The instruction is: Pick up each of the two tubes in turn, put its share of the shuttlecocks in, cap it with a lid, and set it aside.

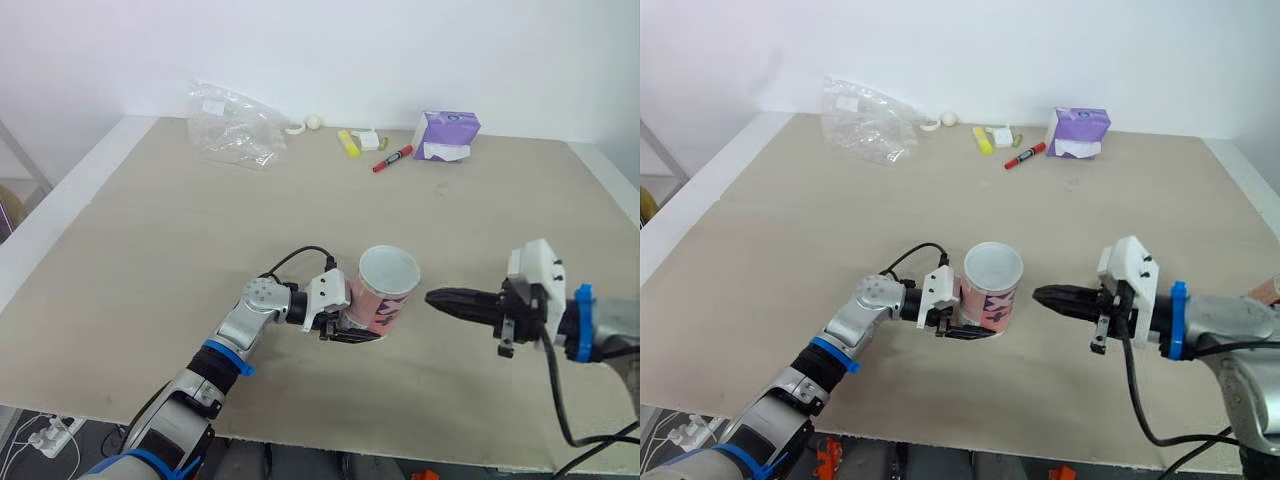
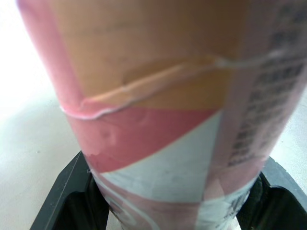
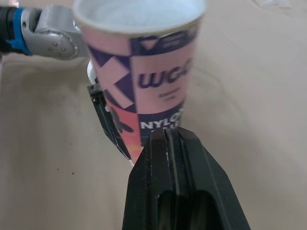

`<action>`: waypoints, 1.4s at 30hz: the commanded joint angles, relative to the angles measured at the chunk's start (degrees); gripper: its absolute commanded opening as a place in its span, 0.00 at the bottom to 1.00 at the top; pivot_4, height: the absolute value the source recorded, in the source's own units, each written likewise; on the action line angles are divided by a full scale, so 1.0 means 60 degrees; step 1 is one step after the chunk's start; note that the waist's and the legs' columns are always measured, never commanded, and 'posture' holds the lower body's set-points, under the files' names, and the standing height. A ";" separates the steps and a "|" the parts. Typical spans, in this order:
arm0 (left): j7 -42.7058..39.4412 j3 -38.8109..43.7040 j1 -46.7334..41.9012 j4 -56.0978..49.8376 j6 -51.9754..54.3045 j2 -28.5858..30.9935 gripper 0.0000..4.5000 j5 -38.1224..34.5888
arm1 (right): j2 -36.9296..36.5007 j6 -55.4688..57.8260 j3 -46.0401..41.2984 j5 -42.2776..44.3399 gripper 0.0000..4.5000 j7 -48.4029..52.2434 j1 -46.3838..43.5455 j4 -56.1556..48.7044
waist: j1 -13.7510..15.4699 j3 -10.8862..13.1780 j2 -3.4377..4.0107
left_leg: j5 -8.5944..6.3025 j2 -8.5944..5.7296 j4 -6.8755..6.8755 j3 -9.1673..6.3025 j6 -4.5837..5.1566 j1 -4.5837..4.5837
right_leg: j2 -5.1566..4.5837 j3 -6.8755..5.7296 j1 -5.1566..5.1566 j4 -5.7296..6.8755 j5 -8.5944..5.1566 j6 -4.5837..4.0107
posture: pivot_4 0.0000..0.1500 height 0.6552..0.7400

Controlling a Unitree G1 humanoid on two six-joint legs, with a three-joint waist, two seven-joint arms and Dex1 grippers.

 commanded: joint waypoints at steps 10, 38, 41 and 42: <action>-0.0398 0.0476 -0.0126 -0.0639 0.0123 0.0564 1.00 -0.0358 | 0.0030 -0.1947 0.0625 -0.0763 0.55 0.0188 0.0908 0.0402 | -0.0002 0.0011 -0.0005 | -0.0005 -0.0007 -0.0008 -0.0007 -0.0007 -0.0025 | -0.0003 0.0000 -0.0009 0.0000 -0.0019 0.0027 | 1.00 1.00; -0.1132 0.1643 0.1979 -0.5057 0.2404 0.3374 1.00 -0.2281 | 0.2864 -0.4462 0.3581 -0.2562 0.98 -0.1752 0.0089 0.2303 | -0.0018 0.0021 -0.0013 | -0.0006 0.0010 -0.0012 -0.0017 -0.0009 -0.0015 | 0.0002 -0.0020 -0.0004 0.0005 -0.0031 -0.0016 | 1.00 1.00; -0.1108 0.1725 0.2078 -0.5198 0.2502 0.3480 1.00 -0.2377 | 0.2952 -0.4514 0.3737 -0.2583 0.98 -0.1732 -0.0156 0.2494 | -0.0018 0.0021 -0.0013 | -0.0006 0.0011 -0.0010 -0.0015 -0.0009 -0.0013 | 0.0001 -0.0020 -0.0003 0.0006 -0.0030 -0.0020 | 1.00 1.00; -0.1092 0.1743 0.2094 -0.5214 0.2521 0.3497 1.00 -0.2395 | 0.2975 -0.4528 0.3776 -0.2588 0.98 -0.1736 -0.0221 0.2555 | -0.0010 0.0021 -0.0013 | -0.0006 0.0011 -0.0010 -0.0015 -0.0009 -0.0013 | 0.0001 -0.0021 -0.0002 0.0007 -0.0029 -0.0020 | 1.00 1.00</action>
